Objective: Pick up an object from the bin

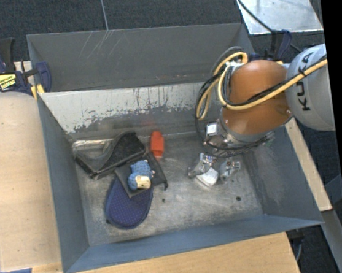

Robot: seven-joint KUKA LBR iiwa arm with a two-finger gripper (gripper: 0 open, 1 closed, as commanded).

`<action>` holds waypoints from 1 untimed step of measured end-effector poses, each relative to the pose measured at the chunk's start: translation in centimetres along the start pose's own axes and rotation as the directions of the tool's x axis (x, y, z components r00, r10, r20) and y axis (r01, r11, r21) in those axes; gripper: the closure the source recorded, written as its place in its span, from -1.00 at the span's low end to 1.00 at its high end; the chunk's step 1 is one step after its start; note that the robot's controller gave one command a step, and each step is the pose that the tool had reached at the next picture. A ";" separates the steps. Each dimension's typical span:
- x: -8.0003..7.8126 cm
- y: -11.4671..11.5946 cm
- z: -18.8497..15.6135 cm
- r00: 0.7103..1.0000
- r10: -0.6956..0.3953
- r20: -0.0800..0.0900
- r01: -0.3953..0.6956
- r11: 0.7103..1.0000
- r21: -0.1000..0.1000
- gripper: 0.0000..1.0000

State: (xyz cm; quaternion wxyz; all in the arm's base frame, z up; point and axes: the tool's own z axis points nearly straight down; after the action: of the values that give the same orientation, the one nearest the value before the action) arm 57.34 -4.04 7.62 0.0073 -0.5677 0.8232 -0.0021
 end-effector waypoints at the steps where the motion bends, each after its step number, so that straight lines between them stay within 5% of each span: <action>1: -0.1 -0.2 -3.0 1.000 0.002 -0.007 -0.002 1.000 -0.006 1.00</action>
Offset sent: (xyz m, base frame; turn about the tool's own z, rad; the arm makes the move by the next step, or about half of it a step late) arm 0.0001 0.0000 0.0274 0.0000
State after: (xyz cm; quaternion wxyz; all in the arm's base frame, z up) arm 57.52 -4.04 10.59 0.0029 -0.5671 0.8237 -0.0016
